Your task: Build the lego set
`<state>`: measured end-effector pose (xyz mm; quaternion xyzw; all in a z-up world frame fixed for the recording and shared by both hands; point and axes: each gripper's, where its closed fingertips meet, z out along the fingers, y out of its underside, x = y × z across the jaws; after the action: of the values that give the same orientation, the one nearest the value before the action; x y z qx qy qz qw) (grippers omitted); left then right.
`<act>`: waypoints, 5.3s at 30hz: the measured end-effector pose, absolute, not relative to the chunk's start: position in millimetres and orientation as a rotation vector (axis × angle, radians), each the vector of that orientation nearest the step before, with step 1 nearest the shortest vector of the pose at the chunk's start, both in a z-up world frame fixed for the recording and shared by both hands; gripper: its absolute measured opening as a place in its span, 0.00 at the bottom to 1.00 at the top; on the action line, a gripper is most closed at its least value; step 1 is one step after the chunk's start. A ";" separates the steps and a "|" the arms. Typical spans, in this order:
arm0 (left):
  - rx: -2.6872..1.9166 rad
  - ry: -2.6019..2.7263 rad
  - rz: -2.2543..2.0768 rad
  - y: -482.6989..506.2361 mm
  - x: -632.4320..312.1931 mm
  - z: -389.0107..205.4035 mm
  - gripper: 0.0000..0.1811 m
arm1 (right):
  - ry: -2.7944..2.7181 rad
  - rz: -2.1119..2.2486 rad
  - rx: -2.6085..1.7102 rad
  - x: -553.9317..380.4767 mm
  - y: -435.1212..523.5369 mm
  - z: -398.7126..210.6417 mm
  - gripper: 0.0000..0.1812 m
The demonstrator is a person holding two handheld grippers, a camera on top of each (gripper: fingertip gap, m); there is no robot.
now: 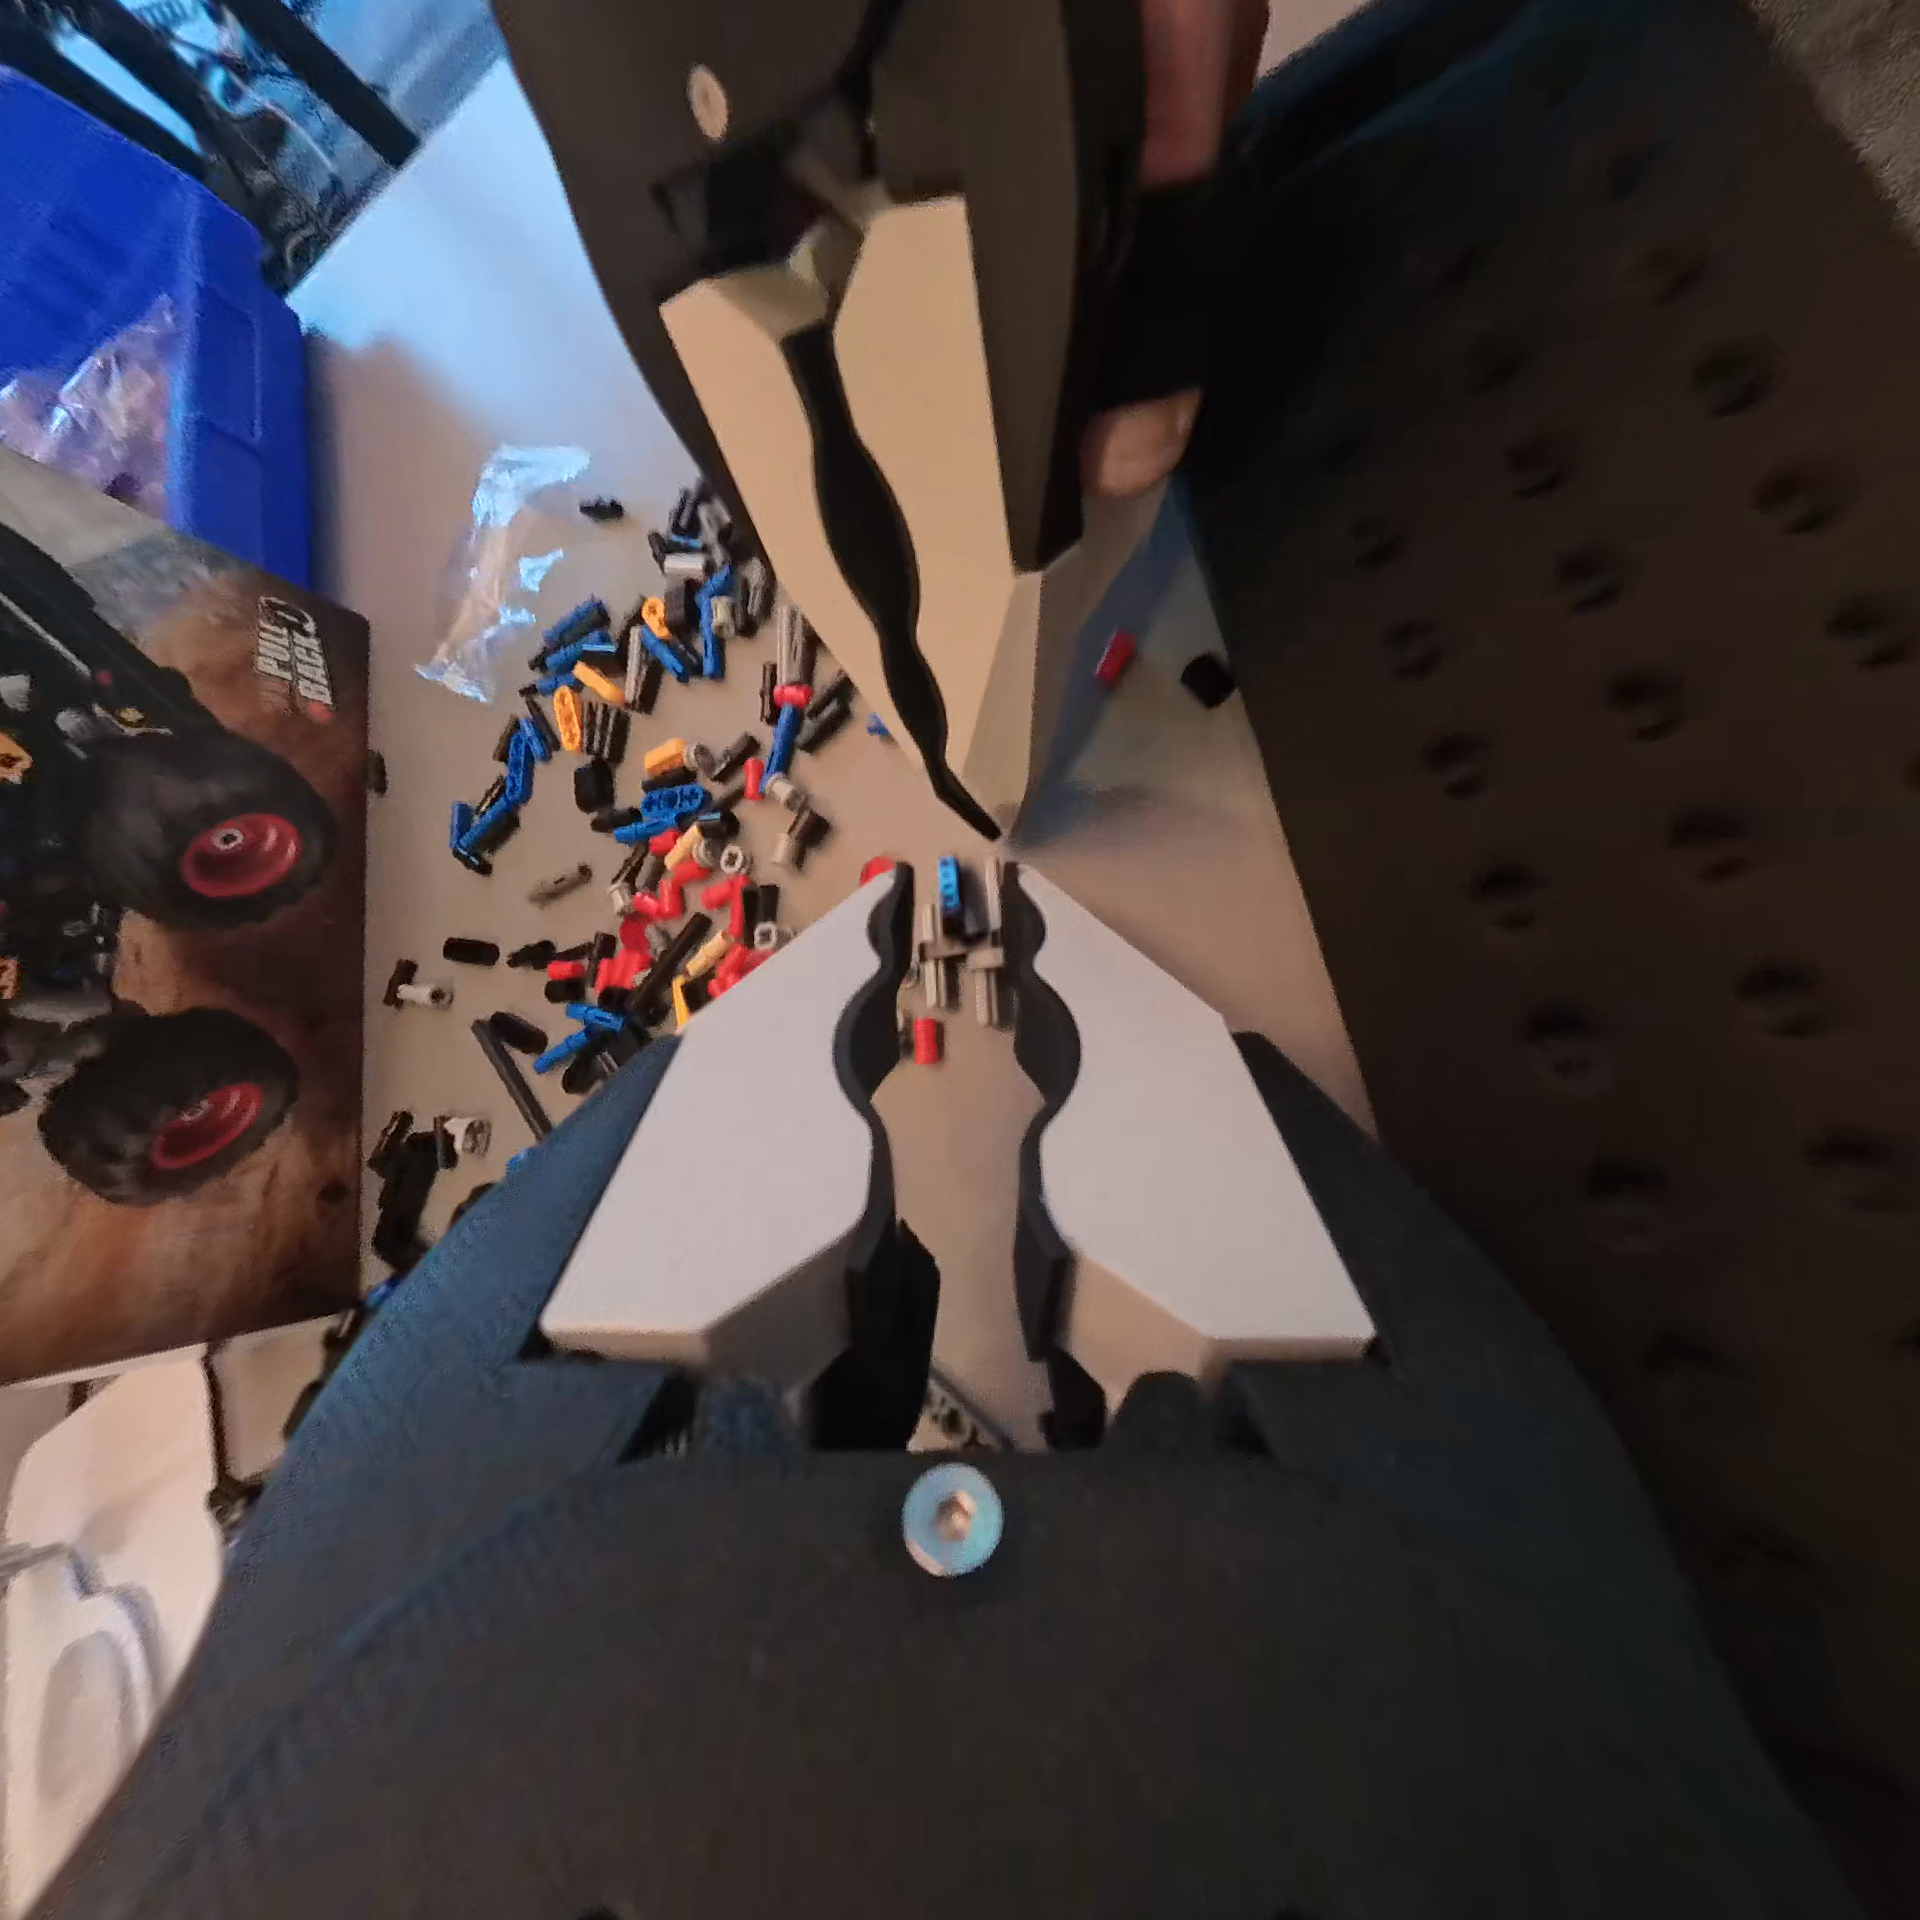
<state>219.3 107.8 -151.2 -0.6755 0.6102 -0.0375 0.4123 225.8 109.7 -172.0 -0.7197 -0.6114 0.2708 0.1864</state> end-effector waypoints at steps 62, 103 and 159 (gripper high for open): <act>-1.790 1.427 -0.206 113.5 211.2 -137.9 0.19 | -1.646 0.972 -1.897 220.6 110.5 -144.2 0.03; -1.938 1.563 -0.646 117.8 215.0 -152.3 0.00 | -1.689 0.809 -1.939 213.9 118.8 -162.5 0.00; -1.800 1.741 -0.258 101.9 195.7 -170.7 0.11 | -1.600 0.849 -2.130 212.3 118.7 -170.2 0.01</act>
<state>195.7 101.9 -170.7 -0.6806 0.6581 -0.0975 0.3071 212.3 118.7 -170.2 -0.7505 -0.5636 0.2992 0.1719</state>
